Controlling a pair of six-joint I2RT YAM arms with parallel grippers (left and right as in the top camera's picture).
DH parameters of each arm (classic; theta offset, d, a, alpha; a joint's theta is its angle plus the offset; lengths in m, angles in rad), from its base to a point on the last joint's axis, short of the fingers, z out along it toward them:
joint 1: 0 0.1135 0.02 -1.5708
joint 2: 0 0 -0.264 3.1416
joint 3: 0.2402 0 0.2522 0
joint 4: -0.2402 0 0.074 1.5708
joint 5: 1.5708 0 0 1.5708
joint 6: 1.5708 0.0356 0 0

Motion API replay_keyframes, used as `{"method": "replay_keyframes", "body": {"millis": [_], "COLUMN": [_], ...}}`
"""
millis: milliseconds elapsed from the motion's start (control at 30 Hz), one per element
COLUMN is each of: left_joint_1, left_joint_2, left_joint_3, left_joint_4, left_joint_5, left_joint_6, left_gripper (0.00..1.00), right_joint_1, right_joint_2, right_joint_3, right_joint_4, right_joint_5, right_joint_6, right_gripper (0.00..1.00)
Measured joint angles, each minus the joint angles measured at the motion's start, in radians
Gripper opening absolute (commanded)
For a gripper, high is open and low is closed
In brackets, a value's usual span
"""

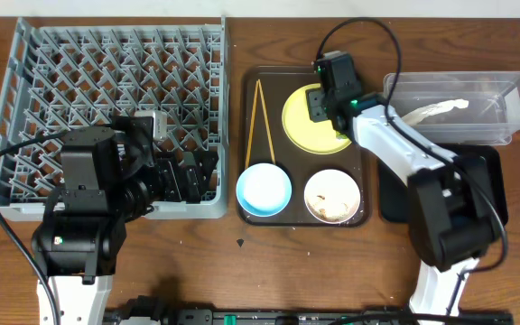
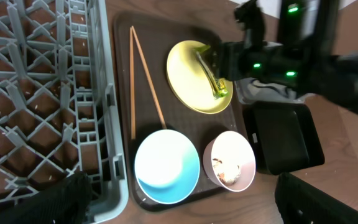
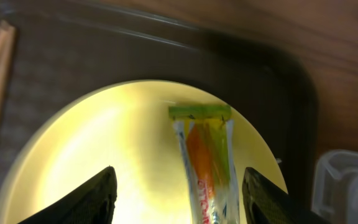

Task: Sort waste into correct bins and load items into the dishwasher
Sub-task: 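Grasp the green snack wrapper on the yellow plate with right gripper, then drop the green wrapper into the clear bin with right gripper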

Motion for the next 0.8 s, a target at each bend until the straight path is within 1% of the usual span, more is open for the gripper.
{"method": "replay_keyframes", "body": {"millis": [67,100,133,200,233,300,433,567,667,800], "left_joint_1": [0.000,0.000,0.000,0.000,0.000,0.000,0.000,0.000,0.000,0.000], "left_joint_2": [0.000,0.000,0.000,0.000,0.000,0.000,0.000,0.000,0.000,0.000], "left_joint_3": [0.000,0.000,0.000,0.000,0.000,0.000,0.000,0.000,0.000,0.000], "left_joint_4": [0.000,0.000,0.000,0.000,0.000,0.000,0.000,0.000,0.000,0.000], "left_joint_5": [0.000,0.000,0.000,0.000,0.000,0.000,0.000,0.000,0.000,0.000], "left_joint_6": [0.000,0.000,0.000,0.000,0.000,0.000,0.000,0.000,0.000,0.000], "left_gripper": [0.95,0.95,0.95,0.95,0.95,0.95,0.95,0.95,0.95,0.95], "right_joint_1": [0.000,0.000,0.000,0.000,0.000,0.000,0.000,-0.002,-0.018,-0.104], "right_joint_2": [0.042,0.058,0.075,0.100,0.108,0.109,0.106,0.066,-0.015,-0.213], "right_joint_3": [0.000,0.000,0.000,0.000,0.000,0.000,0.000,0.000,-0.006,-0.007], "right_joint_4": [0.017,0.018,0.019,0.020,0.021,0.005,-0.022,-0.092,-0.129,-0.182], "right_joint_5": [0.033,0.050,0.069,0.100,0.111,0.113,0.088,0.055,0.000,-0.057], "right_joint_6": [-0.023,-0.029,-0.034,-0.039,-0.038,-0.037,-0.006,0.108,0.201,0.349], "right_gripper": [0.64,0.62,0.56,0.30,0.23,0.01,0.01,0.01,0.01,0.01]}}
